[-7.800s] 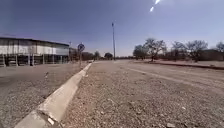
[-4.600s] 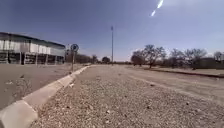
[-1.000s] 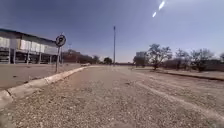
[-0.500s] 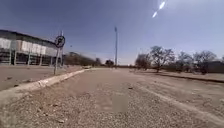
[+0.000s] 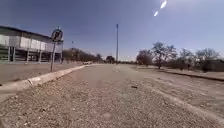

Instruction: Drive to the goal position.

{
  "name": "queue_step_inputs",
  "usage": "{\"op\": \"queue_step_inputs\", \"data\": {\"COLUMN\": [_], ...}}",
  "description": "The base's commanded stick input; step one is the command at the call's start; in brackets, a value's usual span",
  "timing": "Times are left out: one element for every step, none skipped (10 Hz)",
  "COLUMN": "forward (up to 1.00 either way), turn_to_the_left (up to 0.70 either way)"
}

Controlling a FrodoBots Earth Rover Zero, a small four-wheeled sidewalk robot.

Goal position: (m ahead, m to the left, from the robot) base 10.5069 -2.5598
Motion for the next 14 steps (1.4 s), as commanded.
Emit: {"op": "queue_step_inputs", "data": {"forward": [0.70, 0.70, 0.70, 0.70, 0.70, 0.70, 0.70, 0.70, 0.70, 0.70, 0.70, 0.70, 0.70, 0.70], "turn_to_the_left": [0.00, 0.00, 0.00, 0.00, 0.00, 0.00, 0.00, 0.00, 0.00, 0.00, 0.00, 0.00, 0.00, 0.00]}}
